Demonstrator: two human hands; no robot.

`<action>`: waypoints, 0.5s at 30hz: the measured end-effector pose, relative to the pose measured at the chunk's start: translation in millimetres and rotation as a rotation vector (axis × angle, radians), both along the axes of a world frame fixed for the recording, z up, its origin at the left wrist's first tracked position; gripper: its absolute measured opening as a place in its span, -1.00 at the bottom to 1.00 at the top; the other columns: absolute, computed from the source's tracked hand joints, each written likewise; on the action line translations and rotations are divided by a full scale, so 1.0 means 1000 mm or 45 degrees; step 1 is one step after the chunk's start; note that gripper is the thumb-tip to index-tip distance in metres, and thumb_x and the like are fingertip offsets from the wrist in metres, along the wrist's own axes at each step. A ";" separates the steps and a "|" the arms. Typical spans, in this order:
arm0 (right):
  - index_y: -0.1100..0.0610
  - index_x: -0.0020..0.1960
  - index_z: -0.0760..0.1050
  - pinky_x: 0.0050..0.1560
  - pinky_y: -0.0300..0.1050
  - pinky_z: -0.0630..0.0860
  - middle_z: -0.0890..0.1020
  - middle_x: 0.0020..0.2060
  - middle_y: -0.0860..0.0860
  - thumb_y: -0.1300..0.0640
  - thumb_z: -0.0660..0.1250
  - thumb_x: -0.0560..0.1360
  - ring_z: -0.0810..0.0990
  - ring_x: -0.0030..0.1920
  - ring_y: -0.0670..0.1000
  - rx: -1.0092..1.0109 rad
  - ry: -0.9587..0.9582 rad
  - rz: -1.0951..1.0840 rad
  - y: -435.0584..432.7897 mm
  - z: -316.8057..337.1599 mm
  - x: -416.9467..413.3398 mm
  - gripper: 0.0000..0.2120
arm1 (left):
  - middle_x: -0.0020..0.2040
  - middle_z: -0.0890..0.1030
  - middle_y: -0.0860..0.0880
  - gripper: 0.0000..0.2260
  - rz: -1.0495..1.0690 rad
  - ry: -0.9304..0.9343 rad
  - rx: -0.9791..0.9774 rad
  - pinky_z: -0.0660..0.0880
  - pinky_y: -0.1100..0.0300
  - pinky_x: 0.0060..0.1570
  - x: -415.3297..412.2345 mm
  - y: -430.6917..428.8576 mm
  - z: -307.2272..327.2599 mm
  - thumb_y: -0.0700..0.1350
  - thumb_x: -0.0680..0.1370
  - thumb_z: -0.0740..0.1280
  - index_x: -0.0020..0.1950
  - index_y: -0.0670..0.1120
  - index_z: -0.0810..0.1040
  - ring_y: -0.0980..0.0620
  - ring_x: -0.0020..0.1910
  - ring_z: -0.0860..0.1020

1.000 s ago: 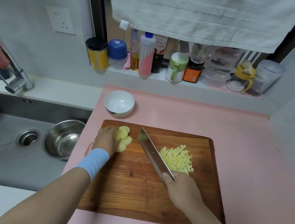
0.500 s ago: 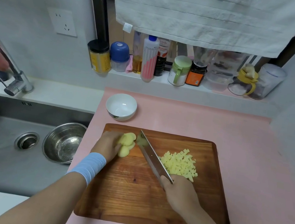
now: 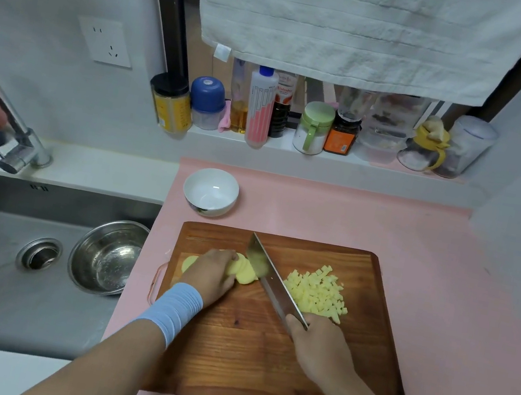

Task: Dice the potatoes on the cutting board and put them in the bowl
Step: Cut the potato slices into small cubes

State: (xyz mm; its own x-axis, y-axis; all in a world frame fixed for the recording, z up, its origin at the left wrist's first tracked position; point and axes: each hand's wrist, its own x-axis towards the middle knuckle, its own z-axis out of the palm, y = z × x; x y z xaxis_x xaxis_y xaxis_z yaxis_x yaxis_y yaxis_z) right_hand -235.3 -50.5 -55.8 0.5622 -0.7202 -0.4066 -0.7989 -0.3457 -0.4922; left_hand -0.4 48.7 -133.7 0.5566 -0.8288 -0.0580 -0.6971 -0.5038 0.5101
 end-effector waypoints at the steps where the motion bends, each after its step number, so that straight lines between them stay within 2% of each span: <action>1: -0.06 -0.14 0.56 -0.30 -0.14 0.41 0.61 -0.35 -0.07 -0.15 0.17 0.66 0.60 -0.26 -0.08 0.003 -0.004 -0.007 -0.001 0.001 -0.001 -0.68 | 0.28 0.52 -0.14 -0.64 -0.028 -0.025 -0.001 0.36 0.14 0.27 -0.003 -0.003 0.000 -0.11 0.57 0.34 0.37 -0.08 0.47 -0.13 0.26 0.50; 3: -0.07 -0.13 0.56 -0.30 -0.14 0.41 0.62 -0.33 -0.08 -0.15 0.17 0.66 0.59 -0.25 -0.08 -0.005 -0.005 -0.013 -0.003 0.002 -0.003 -0.70 | 0.18 0.60 -0.15 -0.73 -0.079 -0.119 -0.043 0.40 0.10 0.22 -0.005 -0.007 0.001 -0.14 0.58 0.32 0.27 -0.12 0.57 -0.17 0.18 0.54; 5: -0.07 -0.15 0.54 -0.32 -0.14 0.40 0.61 -0.34 -0.09 -0.15 0.17 0.66 0.59 -0.25 -0.08 -0.011 -0.004 -0.020 -0.004 0.003 -0.005 -0.69 | 0.07 0.67 -0.13 -0.83 -0.107 -0.228 -0.126 0.46 0.09 0.15 -0.004 -0.007 0.003 -0.15 0.54 0.40 0.11 -0.12 0.67 -0.19 0.09 0.60; 7: -0.05 -0.16 0.54 -0.32 -0.14 0.41 0.62 -0.34 -0.08 -0.15 0.17 0.66 0.60 -0.26 -0.08 -0.013 -0.009 -0.022 -0.005 0.004 -0.008 -0.68 | 0.08 0.68 -0.08 -0.85 -0.129 -0.253 -0.265 0.49 0.07 0.16 -0.001 -0.006 0.001 -0.14 0.49 0.48 0.05 -0.09 0.71 -0.14 0.07 0.60; 11: -0.04 -0.18 0.52 -0.29 -0.13 0.46 0.62 -0.33 -0.06 -0.14 0.18 0.66 0.60 -0.26 -0.07 -0.029 -0.035 -0.011 -0.006 0.009 -0.013 -0.67 | -0.01 0.56 0.02 -0.84 -0.183 -0.253 -0.442 0.51 0.14 -0.08 -0.019 0.002 0.001 -0.05 0.53 0.44 0.10 0.01 0.70 0.00 -0.05 0.52; 15: -0.05 -0.22 0.51 -0.21 -0.11 0.50 0.63 -0.32 -0.07 -0.14 0.19 0.65 0.60 -0.23 -0.08 -0.012 -0.015 0.065 -0.006 0.012 -0.017 -0.67 | -0.01 0.54 0.06 -0.74 -0.414 -0.271 -0.339 0.57 0.15 -0.27 -0.049 0.021 -0.021 0.11 0.58 0.27 0.15 0.06 0.66 0.05 -0.06 0.53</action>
State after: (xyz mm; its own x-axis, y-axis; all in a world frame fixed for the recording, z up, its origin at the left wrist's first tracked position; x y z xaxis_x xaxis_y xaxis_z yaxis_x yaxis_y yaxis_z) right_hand -252.1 -56.9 -43.4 0.6027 -0.6942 -0.3935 -0.7745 -0.3902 -0.4979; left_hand -49.4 70.0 -155.1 0.2420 -0.9328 0.2671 -0.9002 -0.1131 0.4205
